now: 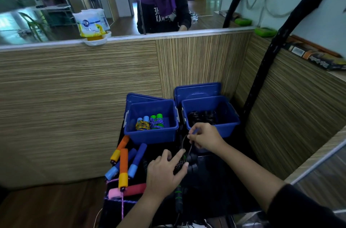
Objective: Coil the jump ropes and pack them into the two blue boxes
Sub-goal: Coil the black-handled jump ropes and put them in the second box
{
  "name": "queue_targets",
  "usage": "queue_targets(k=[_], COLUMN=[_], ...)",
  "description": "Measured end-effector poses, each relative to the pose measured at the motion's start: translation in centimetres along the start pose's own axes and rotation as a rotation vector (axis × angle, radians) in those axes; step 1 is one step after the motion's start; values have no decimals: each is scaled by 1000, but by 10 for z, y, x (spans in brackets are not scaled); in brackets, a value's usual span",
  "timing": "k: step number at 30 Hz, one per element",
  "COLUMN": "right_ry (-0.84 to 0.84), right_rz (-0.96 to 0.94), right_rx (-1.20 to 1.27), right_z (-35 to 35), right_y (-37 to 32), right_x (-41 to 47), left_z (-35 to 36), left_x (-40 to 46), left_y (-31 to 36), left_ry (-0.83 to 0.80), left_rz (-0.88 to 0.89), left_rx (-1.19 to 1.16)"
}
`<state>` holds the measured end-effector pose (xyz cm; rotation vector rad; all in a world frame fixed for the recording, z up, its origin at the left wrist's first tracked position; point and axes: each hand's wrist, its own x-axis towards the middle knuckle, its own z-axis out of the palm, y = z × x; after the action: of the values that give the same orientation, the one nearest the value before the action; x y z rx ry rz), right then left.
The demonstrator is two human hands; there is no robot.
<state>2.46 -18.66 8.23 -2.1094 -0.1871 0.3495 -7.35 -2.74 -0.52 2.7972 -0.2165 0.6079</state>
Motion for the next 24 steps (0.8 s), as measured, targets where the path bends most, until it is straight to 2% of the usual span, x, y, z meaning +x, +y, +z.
queue_targets(k=[3, 8, 13, 24], right_ry=[-47, 7, 14, 13], right_rz=[-4, 7, 120, 302], right_rx=[-58, -58, 132, 590], right_z=[5, 13, 21, 30], right_y=[3, 11, 16, 10], right_x=[-1, 1, 2, -1], left_z=[3, -4, -14, -16], left_x=[-1, 7, 18, 24], left_y=[-5, -11, -11, -5], left_ry=[8, 31, 64, 79], left_rz=[-24, -117, -347, -342], left_rx=[-2, -17, -115, -205])
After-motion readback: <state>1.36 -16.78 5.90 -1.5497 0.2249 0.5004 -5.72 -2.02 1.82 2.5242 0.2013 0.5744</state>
